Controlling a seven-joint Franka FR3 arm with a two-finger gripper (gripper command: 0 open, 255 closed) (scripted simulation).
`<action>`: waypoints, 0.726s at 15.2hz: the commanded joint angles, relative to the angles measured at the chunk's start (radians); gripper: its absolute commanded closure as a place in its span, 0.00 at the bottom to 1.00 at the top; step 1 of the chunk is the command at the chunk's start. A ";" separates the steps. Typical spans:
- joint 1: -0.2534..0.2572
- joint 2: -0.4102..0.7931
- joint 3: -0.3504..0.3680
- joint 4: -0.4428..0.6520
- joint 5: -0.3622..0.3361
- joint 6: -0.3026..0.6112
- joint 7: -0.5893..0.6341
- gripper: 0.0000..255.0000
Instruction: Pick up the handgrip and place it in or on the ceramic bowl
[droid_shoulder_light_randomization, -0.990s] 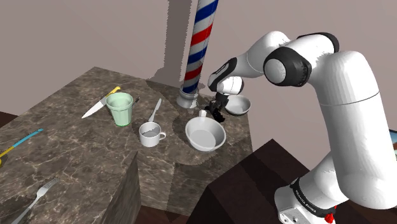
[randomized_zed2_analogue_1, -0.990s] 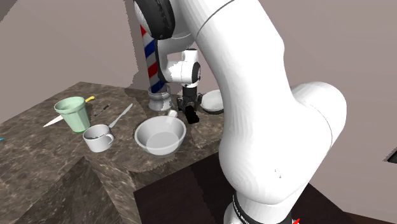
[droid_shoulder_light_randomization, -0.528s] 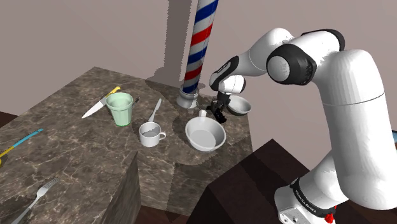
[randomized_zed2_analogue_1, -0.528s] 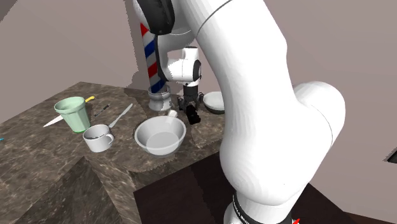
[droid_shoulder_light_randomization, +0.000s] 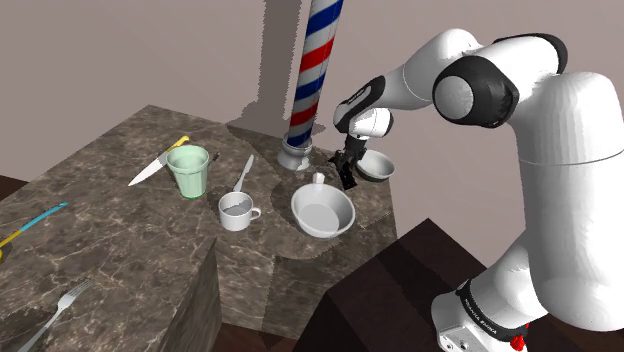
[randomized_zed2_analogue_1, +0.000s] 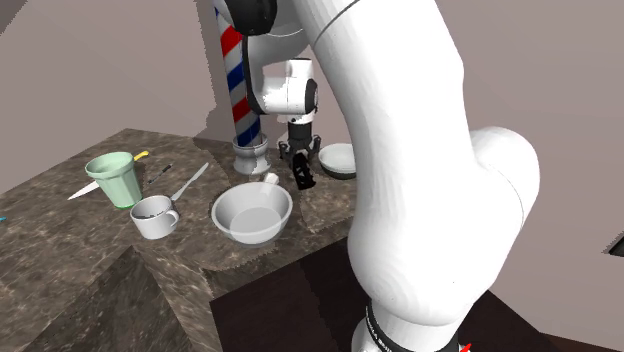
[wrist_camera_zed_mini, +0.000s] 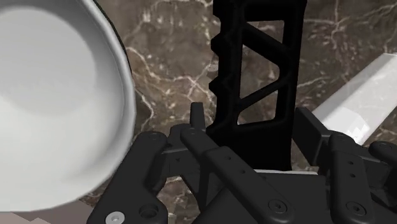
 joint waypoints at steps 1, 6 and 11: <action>0.009 -0.019 -0.013 -0.001 -0.014 -0.018 0.010 1.00; 0.033 -0.071 -0.045 -0.012 -0.048 -0.057 0.031 1.00; 0.055 -0.121 -0.076 -0.018 -0.083 -0.097 0.053 1.00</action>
